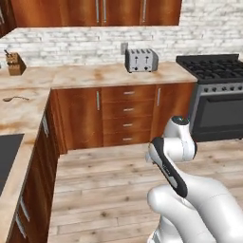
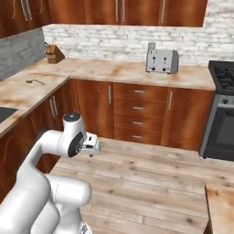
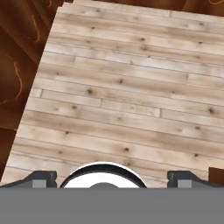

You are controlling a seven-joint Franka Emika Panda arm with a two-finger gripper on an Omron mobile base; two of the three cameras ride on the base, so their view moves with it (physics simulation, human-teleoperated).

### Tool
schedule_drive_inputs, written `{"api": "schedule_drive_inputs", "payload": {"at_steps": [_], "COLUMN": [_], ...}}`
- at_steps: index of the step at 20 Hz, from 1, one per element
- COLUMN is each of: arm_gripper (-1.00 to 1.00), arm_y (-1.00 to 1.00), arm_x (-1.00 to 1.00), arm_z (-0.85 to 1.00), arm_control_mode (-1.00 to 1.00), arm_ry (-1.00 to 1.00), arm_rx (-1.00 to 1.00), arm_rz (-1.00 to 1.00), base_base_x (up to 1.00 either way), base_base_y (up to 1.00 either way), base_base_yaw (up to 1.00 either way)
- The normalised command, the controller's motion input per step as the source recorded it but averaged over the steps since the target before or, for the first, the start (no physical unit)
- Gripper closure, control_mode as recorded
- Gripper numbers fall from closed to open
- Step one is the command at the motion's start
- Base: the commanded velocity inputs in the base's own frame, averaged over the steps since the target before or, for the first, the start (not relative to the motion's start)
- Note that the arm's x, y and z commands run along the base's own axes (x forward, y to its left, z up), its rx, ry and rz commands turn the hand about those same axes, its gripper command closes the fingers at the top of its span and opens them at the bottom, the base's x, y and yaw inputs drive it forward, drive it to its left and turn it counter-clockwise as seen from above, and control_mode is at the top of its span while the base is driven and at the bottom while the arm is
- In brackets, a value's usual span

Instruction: Take the fork and place it on the left side of the plate. Then take the spoon and place it on the right side of the plate. Make sure they're directly next to the plate.

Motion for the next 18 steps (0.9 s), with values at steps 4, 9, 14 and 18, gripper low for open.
{"api": "schedule_drive_inputs", "payload": {"at_steps": [4, 9, 14, 18], "arm_gripper": [-1.00, -1.00, -1.00, -1.00], "arm_y": [0.00, 0.00, 0.00, 0.00], "arm_x": [0.00, 0.00, 0.00, 0.00], "arm_z": [0.00, 0.00, 0.00, 0.00], "arm_control_mode": [1.00, 1.00, 1.00, 1.00], "arm_ry": [0.00, 0.00, 0.00, 0.00], "arm_rx": [0.00, 0.00, 0.00, 0.00], "arm_rz": [0.00, 0.00, 0.00, 0.00], "base_base_x": [0.94, 0.90, 0.81, 0.77], "base_base_y": [0.29, 0.28, 0.23, 0.14], "base_base_yaw": [0.16, 0.19, 0.30, 0.38]}}
